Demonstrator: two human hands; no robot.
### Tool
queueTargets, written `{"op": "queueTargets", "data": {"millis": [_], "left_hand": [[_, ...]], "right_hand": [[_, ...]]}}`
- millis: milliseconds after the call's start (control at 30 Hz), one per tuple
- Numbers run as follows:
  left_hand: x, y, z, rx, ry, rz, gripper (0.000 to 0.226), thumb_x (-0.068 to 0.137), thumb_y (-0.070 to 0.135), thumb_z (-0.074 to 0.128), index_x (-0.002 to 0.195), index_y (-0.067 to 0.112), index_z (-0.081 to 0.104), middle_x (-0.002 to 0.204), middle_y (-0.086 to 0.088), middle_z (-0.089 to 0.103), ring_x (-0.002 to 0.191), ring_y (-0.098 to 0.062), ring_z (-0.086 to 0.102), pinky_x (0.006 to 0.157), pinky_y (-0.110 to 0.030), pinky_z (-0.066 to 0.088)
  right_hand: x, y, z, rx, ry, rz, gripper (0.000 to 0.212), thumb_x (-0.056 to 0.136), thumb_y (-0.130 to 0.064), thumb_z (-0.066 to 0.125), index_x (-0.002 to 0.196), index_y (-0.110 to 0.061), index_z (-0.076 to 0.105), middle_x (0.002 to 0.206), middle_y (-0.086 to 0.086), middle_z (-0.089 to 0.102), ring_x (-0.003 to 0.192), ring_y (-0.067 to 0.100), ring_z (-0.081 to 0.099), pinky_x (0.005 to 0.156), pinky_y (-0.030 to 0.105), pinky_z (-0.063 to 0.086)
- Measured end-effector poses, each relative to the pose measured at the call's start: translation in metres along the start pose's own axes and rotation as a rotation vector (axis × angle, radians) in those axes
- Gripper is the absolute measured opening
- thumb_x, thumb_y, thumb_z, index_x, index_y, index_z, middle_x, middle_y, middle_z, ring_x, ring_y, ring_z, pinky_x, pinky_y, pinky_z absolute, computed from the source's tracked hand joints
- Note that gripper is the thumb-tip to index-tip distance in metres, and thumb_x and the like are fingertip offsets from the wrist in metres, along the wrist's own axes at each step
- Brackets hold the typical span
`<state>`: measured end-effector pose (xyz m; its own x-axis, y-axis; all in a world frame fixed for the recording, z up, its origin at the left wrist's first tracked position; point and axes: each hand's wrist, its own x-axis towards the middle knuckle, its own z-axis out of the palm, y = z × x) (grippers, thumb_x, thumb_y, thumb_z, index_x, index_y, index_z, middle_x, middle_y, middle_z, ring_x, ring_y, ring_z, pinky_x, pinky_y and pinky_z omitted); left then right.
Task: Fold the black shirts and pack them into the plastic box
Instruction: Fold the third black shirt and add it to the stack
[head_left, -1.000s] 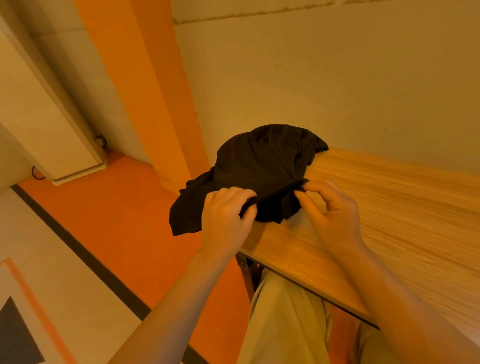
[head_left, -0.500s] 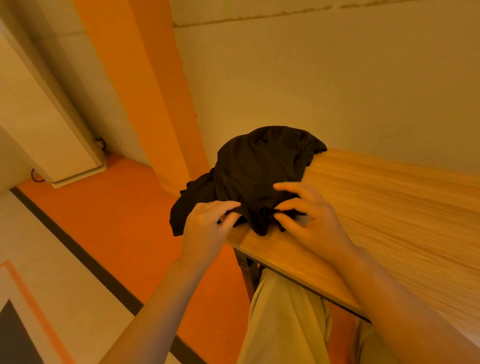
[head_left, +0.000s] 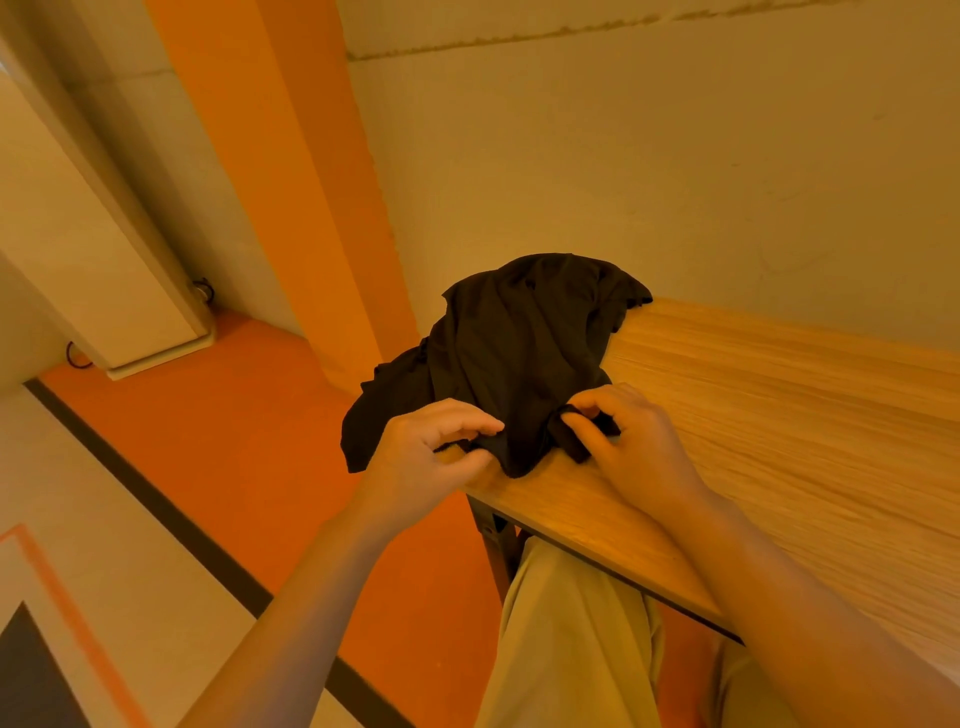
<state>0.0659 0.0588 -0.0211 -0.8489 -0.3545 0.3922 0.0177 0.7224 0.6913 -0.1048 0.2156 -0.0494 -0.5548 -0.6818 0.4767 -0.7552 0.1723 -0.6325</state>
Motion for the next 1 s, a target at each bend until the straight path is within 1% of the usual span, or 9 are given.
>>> {"op": "queueTargets", "data": {"millis": [100, 167, 300, 400, 533, 600, 767, 867, 1000], "left_hand": [[-0.006, -0.002, -0.005, -0.018, -0.095, -0.024, 0.031, 0.087, 0.002, 0.065, 0.111, 0.022, 0.072, 0.111, 0.011, 0.064, 0.107, -0.011, 0.061, 0.093, -0.024, 0.049], [-0.008, -0.002, -0.005, -0.023, -0.102, -0.027, 0.029, 0.088, 0.005, 0.066, 0.110, 0.022, 0.072, 0.110, 0.011, 0.064, 0.107, -0.009, 0.060, 0.092, -0.022, 0.049], [-0.008, 0.001, 0.000, -0.027, 0.075, 0.022, 0.014, 0.085, 0.019, 0.070, 0.097, 0.016, 0.076, 0.096, 0.010, 0.069, 0.094, -0.005, 0.065, 0.081, -0.023, 0.053], [-0.005, 0.000, 0.003, 0.093, 0.183, 0.138, 0.015, 0.086, 0.030, 0.068, 0.090, 0.018, 0.076, 0.088, 0.009, 0.069, 0.086, -0.008, 0.063, 0.073, -0.028, 0.052], [0.000, 0.000, 0.002, 0.223, 0.251, 0.193, 0.015, 0.086, 0.029, 0.068, 0.090, 0.018, 0.077, 0.093, 0.008, 0.068, 0.093, -0.008, 0.059, 0.084, -0.021, 0.046], [0.006, 0.002, -0.001, 0.244, 0.270, 0.194, 0.014, 0.085, 0.027, 0.069, 0.089, 0.017, 0.078, 0.093, 0.007, 0.068, 0.091, -0.006, 0.059, 0.082, -0.018, 0.045], [0.042, 0.025, -0.007, 0.140, 0.192, 0.092, 0.013, 0.082, 0.024, 0.072, 0.090, 0.015, 0.076, 0.079, 0.015, 0.065, 0.069, 0.002, 0.060, 0.064, -0.009, 0.044], [0.072, 0.048, -0.005, -0.009, 0.130, -0.022, 0.009, 0.083, 0.022, 0.073, 0.090, 0.017, 0.074, 0.073, 0.012, 0.067, 0.055, -0.002, 0.061, 0.058, -0.010, 0.046], [0.121, 0.089, 0.002, -0.198, 0.034, -0.015, 0.008, 0.080, 0.016, 0.076, 0.085, 0.020, 0.072, 0.072, 0.007, 0.070, 0.057, -0.011, 0.067, 0.059, -0.015, 0.052]], "right_hand": [[0.000, -0.001, 0.001, -0.003, -0.014, 0.016, 0.014, 0.088, -0.018, 0.066, 0.102, -0.019, 0.068, 0.092, -0.011, 0.060, 0.093, 0.008, 0.055, 0.078, 0.014, 0.041], [-0.001, -0.002, 0.001, 0.000, -0.022, 0.017, 0.015, 0.087, -0.017, 0.066, 0.102, -0.019, 0.069, 0.092, -0.011, 0.060, 0.093, 0.009, 0.055, 0.077, 0.014, 0.041], [-0.002, -0.003, 0.001, 0.022, -0.017, 0.014, 0.014, 0.087, -0.016, 0.067, 0.100, -0.019, 0.069, 0.091, -0.011, 0.060, 0.092, 0.008, 0.056, 0.077, 0.012, 0.039], [-0.003, -0.001, 0.001, 0.036, 0.008, -0.009, 0.015, 0.086, -0.015, 0.067, 0.100, -0.019, 0.069, 0.092, -0.012, 0.060, 0.093, 0.007, 0.056, 0.078, 0.011, 0.040], [-0.001, 0.002, -0.002, 0.042, 0.088, -0.087, 0.018, 0.086, -0.018, 0.067, 0.103, -0.018, 0.070, 0.102, -0.011, 0.062, 0.102, 0.004, 0.053, 0.088, 0.008, 0.038], [0.003, 0.001, -0.007, 0.024, 0.107, -0.102, 0.020, 0.086, -0.020, 0.066, 0.105, -0.019, 0.070, 0.102, -0.010, 0.061, 0.103, 0.004, 0.050, 0.088, 0.010, 0.038], [0.019, -0.016, -0.036, 0.092, 0.015, -0.087, 0.021, 0.085, -0.018, 0.066, 0.104, -0.028, 0.066, 0.086, -0.019, 0.059, 0.084, 0.004, 0.056, 0.076, 0.011, 0.043], [0.034, -0.024, -0.061, 0.104, 0.019, -0.068, 0.020, 0.084, -0.018, 0.069, 0.102, -0.026, 0.068, 0.085, -0.018, 0.062, 0.083, 0.002, 0.058, 0.074, 0.010, 0.044], [0.058, -0.029, -0.108, 0.156, 0.031, 0.027, 0.013, 0.083, -0.018, 0.072, 0.094, -0.025, 0.071, 0.089, -0.008, 0.070, 0.082, 0.003, 0.063, 0.075, 0.011, 0.048]]}}
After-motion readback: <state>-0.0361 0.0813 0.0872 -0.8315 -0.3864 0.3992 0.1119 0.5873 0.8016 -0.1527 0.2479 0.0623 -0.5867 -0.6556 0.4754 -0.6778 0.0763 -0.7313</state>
